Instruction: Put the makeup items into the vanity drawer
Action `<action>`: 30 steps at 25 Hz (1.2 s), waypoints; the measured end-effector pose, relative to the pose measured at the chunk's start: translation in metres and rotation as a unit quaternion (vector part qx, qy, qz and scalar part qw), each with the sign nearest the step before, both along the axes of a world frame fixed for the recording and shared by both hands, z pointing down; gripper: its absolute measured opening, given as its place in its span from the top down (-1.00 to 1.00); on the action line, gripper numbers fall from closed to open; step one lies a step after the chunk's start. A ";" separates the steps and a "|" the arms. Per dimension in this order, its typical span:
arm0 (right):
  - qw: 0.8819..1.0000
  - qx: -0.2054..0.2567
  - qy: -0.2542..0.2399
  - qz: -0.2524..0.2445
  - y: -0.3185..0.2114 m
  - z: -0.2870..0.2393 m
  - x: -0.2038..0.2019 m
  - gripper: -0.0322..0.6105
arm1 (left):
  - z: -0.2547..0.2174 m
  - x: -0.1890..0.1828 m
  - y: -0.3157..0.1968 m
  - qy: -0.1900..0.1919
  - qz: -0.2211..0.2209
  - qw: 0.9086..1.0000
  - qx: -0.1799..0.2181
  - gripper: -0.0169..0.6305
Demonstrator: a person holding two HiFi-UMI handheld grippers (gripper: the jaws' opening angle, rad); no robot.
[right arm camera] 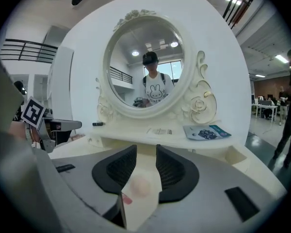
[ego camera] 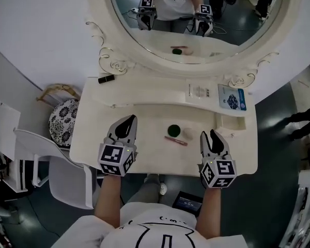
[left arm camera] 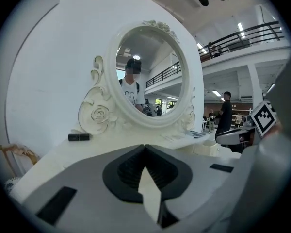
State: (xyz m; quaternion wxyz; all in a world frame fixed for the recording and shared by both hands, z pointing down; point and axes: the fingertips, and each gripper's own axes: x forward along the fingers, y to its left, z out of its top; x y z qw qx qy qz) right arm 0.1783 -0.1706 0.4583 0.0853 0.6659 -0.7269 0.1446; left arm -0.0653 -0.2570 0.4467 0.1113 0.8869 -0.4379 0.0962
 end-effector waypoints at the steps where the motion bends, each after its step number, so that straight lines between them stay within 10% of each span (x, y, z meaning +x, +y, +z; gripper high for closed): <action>1: 1.000 -0.010 -0.002 -0.001 -0.002 0.009 0.000 0.59 | 0.008 0.003 -0.002 -0.002 0.003 1.000 -0.007 0.92; 14: 0.987 -0.150 -0.036 -0.037 -0.008 0.112 -0.022 0.58 | 0.076 0.023 -0.011 -0.026 0.025 0.997 -0.073 0.92; 30: 0.984 -0.164 -0.053 -0.036 -0.022 0.096 -0.019 0.66 | 0.066 0.029 -0.033 -0.021 0.033 0.997 -0.066 0.92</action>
